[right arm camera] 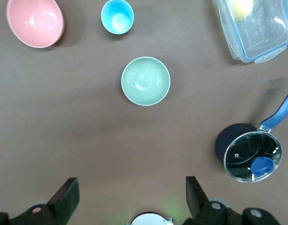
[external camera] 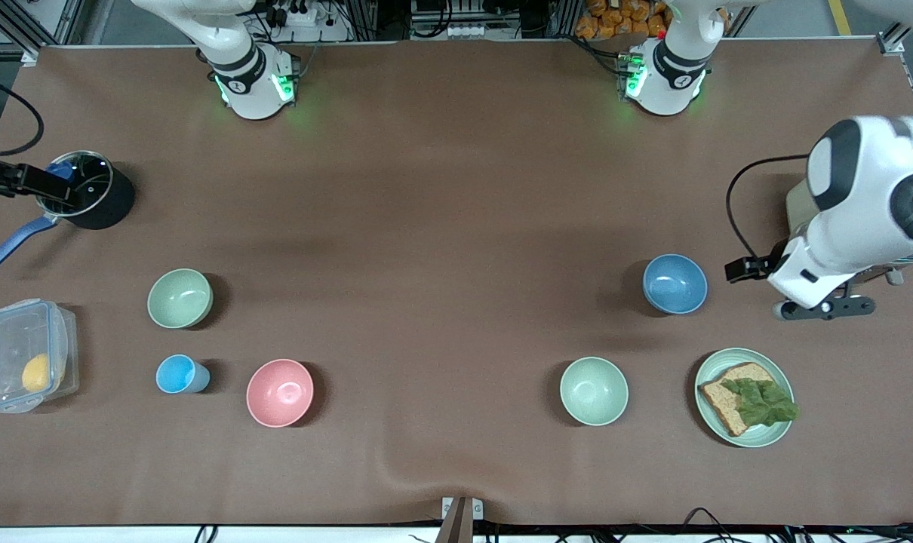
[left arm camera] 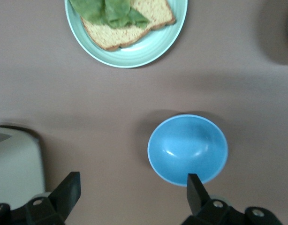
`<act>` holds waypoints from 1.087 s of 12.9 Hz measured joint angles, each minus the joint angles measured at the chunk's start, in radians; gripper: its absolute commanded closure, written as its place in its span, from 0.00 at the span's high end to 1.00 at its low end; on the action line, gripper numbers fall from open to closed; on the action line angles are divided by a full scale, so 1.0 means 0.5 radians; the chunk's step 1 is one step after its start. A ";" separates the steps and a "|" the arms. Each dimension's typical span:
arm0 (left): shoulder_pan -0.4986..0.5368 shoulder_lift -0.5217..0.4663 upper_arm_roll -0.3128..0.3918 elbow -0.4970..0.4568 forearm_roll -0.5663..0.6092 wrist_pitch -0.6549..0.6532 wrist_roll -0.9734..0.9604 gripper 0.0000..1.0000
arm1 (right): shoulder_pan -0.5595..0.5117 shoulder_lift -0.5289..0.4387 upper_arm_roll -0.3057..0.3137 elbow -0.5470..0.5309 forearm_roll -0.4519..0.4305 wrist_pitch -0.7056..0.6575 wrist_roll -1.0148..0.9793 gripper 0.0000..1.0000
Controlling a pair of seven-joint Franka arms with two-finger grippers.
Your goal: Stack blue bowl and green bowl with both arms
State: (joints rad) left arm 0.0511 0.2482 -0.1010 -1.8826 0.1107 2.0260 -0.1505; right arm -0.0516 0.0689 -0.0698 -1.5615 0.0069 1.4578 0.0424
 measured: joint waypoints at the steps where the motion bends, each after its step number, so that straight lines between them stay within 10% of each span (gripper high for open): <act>1: 0.010 0.026 0.000 -0.087 0.000 0.117 -0.013 1.00 | -0.021 0.014 -0.001 -0.107 0.000 0.096 0.000 1.00; 7: 0.039 0.294 0.000 -0.345 0.000 0.601 -0.112 0.97 | -0.214 0.401 -0.007 -0.567 0.004 0.596 -0.088 1.00; 11: 0.056 0.312 0.000 -0.388 0.000 0.656 -0.112 0.52 | -0.353 0.725 -0.009 -0.571 0.066 0.787 -0.244 1.00; 14: 0.057 0.315 -0.001 -0.392 0.000 0.656 -0.115 0.47 | -0.392 0.804 -0.003 -0.653 0.091 1.033 -0.282 1.00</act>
State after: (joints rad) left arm 0.0795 0.4056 -0.1013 -2.0787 0.1107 2.3540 -0.2080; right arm -0.2474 0.4708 -0.0712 -1.8882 0.0524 1.9741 -0.0987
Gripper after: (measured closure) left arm 0.498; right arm 0.000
